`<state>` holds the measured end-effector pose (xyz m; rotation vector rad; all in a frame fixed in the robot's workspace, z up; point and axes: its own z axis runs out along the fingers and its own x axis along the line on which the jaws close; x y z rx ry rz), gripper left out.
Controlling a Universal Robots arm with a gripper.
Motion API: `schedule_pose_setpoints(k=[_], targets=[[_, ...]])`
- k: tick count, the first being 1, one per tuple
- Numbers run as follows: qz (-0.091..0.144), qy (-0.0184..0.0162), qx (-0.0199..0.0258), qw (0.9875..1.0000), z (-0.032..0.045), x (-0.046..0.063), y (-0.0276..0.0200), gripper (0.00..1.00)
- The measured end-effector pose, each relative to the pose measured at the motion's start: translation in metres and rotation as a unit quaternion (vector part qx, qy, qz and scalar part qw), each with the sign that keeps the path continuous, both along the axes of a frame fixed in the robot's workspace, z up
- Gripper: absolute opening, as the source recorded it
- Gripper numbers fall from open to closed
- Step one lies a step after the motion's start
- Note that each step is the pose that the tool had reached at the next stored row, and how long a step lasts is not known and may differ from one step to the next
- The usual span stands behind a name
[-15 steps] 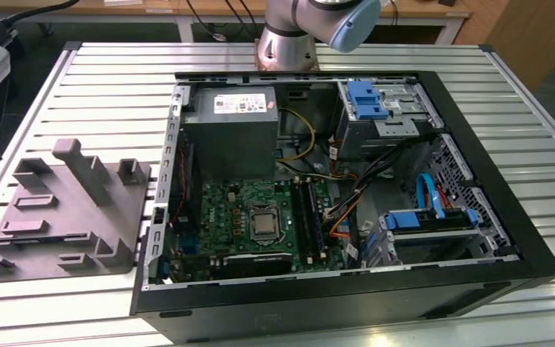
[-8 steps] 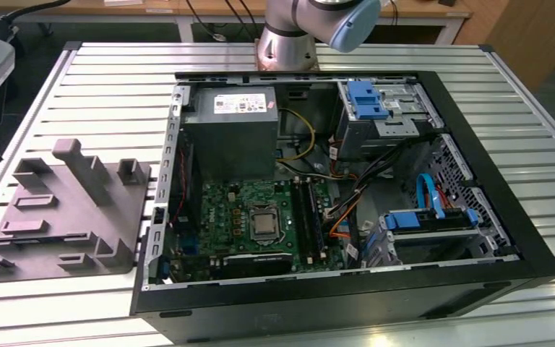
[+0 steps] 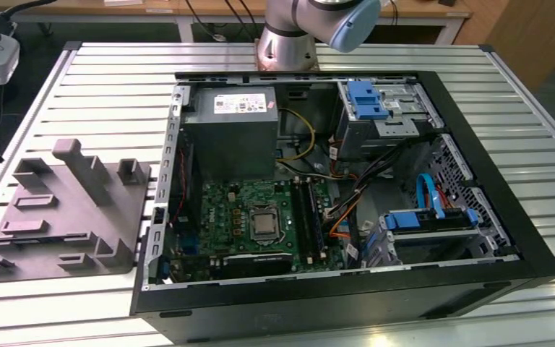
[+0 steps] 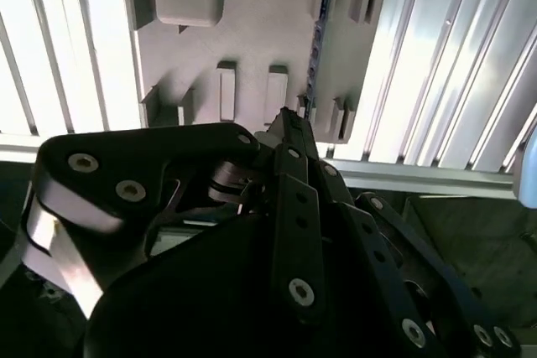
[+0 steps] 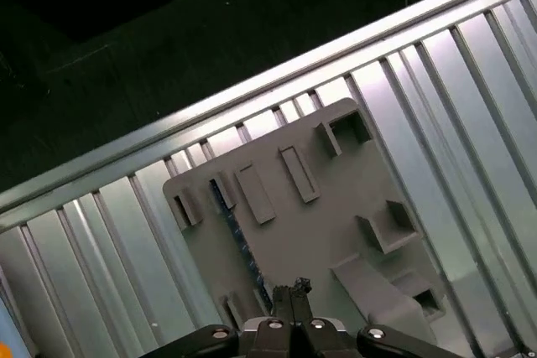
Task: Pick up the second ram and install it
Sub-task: 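Pick up the second ram and move it above second insertion slot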
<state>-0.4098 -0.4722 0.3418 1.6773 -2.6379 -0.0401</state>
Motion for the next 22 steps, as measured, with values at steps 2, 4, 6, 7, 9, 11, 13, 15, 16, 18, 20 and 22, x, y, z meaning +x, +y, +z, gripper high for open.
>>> schedule_pose_setpoints(k=[2, 4, 6, 7, 9, 11, 13, 15, 16, 18, 20, 22], targets=[[0.018, 0.0001, -0.0001, 0.9998, -0.0006, 0.000, 0.0000, 0.10], [0.036, 0.0001, -0.0001, 0.9994, -0.0014, 0.000, 0.0000, 0.10], [0.053, 0.0001, 0.0000, 0.9986, -0.0028, 0.000, 0.0000, 0.10], [0.060, 0.0001, 0.0000, 0.9982, -0.0039, 0.000, 0.0000, 0.10], [0.076, 0.0001, -0.0001, 0.9971, -0.0059, 0.000, 0.0000, 0.10], [0.090, 0.0002, -0.0001, 0.9959, -0.0074, -0.001, 0.0000, 0.10], [0.096, 0.0003, -0.0010, 0.9954, -0.0077, -0.001, 0.0000, 0.10], [0.096, 0.0003, -0.0011, 0.9954, -0.0077, -0.001, 0.0000, 0.10], [0.096, 0.0004, -0.0011, 0.9954, -0.0077, -0.001, 0.0000, 0.10], [0.096, 0.0045, -0.0007, 0.9954, -0.0087, -0.001, 0.0000, 0.10], [0.096, 0.0115, 0.0001, 0.9953, -0.0106, -0.001, -0.0005, 0.10], [0.096, 0.0167, 0.0005, 0.9952, -0.0117, -0.001, -0.0009, 0.10]])
